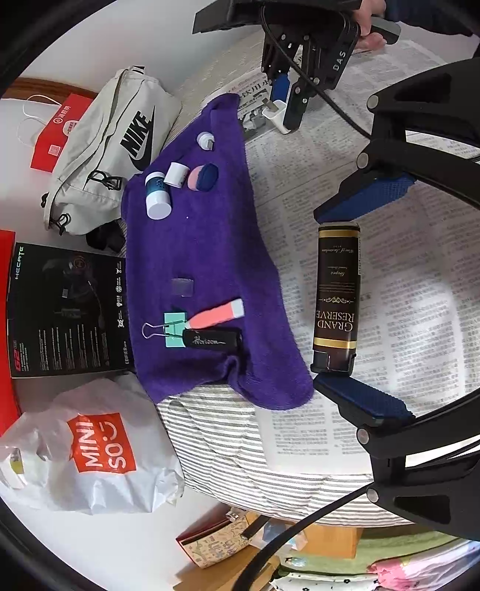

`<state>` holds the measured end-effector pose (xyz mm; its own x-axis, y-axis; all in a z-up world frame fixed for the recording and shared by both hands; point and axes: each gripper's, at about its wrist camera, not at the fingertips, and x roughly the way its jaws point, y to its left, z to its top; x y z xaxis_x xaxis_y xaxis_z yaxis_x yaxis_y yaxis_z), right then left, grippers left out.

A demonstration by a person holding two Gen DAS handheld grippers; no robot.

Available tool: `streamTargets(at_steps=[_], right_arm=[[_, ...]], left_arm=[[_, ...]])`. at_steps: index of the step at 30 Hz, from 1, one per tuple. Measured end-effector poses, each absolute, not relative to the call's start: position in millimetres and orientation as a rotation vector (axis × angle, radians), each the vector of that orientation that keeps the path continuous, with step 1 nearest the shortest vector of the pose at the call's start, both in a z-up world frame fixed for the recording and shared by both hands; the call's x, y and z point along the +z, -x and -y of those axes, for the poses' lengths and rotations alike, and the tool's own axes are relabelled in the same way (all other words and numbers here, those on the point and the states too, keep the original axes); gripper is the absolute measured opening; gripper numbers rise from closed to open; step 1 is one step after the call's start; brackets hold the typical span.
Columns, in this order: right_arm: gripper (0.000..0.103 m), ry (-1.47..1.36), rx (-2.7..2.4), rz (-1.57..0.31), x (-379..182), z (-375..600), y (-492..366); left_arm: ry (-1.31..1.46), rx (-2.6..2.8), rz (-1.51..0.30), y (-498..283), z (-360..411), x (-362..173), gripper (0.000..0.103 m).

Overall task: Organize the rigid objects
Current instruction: 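Lift the bottle with the left tool while the right tool carries the charger toward the towel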

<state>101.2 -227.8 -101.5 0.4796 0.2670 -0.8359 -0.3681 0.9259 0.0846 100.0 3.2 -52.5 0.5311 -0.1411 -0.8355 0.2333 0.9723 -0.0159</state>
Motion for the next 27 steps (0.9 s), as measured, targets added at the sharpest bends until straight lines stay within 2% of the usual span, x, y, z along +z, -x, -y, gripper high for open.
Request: streamTargets(at_steps=[27], right_arm=[[0.028,0.087,0.418,-0.963,-50,222,-149]], left_arm=[[-0.084,-0.287,-0.965,-162,15,-39,0.081]])
